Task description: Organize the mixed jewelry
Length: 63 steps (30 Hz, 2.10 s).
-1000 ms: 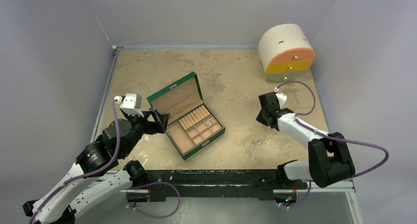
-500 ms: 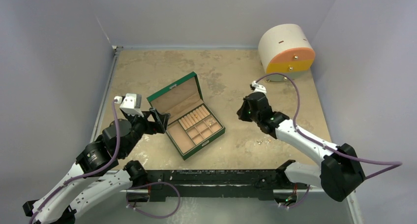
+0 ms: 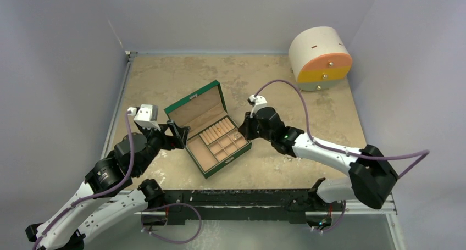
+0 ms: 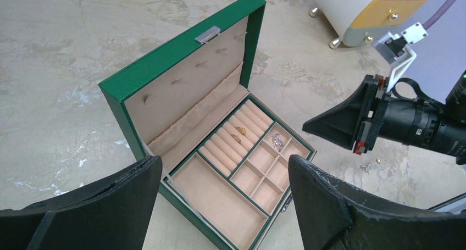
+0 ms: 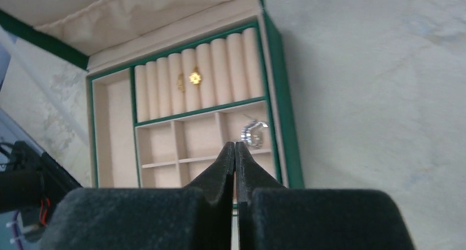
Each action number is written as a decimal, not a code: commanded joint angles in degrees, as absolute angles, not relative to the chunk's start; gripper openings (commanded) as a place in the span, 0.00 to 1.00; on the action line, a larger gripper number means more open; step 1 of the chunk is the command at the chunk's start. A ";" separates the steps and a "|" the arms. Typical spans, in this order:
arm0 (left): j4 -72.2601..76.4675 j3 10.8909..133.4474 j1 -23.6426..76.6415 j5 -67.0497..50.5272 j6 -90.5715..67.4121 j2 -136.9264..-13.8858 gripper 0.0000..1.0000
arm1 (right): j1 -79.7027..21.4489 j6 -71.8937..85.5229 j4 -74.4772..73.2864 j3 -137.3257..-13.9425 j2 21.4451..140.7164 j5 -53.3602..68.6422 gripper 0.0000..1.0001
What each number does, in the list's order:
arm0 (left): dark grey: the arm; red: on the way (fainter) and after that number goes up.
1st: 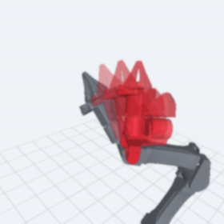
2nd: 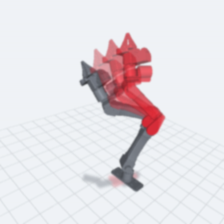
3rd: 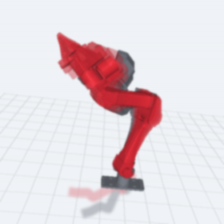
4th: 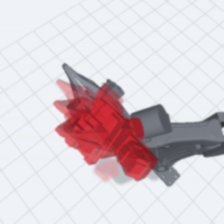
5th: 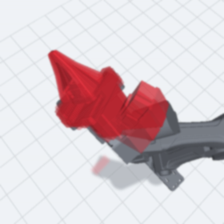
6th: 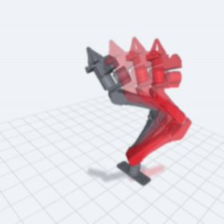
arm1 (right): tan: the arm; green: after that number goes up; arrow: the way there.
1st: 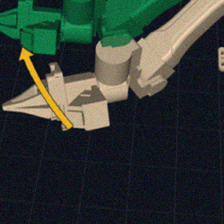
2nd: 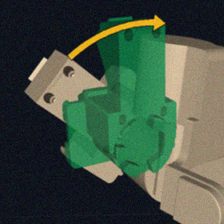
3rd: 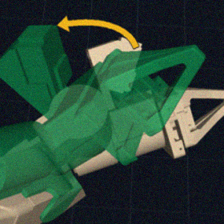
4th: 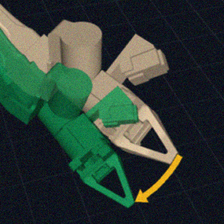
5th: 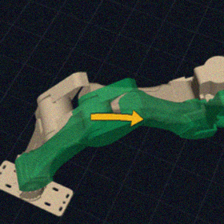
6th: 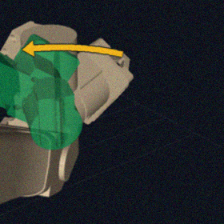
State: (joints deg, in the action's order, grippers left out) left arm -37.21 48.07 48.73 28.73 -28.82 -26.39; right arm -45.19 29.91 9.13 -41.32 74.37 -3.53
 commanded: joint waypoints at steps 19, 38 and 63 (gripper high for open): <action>-35.16 48.23 48.32 28.30 -27.59 -25.07 0.85 | -53.34 26.52 18.44 -49.56 89.16 -7.41 0.00; -35.16 48.20 48.31 28.47 -27.60 -24.77 0.85 | -53.70 27.65 18.89 -50.65 90.01 -9.04 0.13; -34.98 48.08 48.26 27.73 -27.59 -24.50 0.85 | -46.36 54.57 -32.06 -40.85 61.90 -32.85 0.26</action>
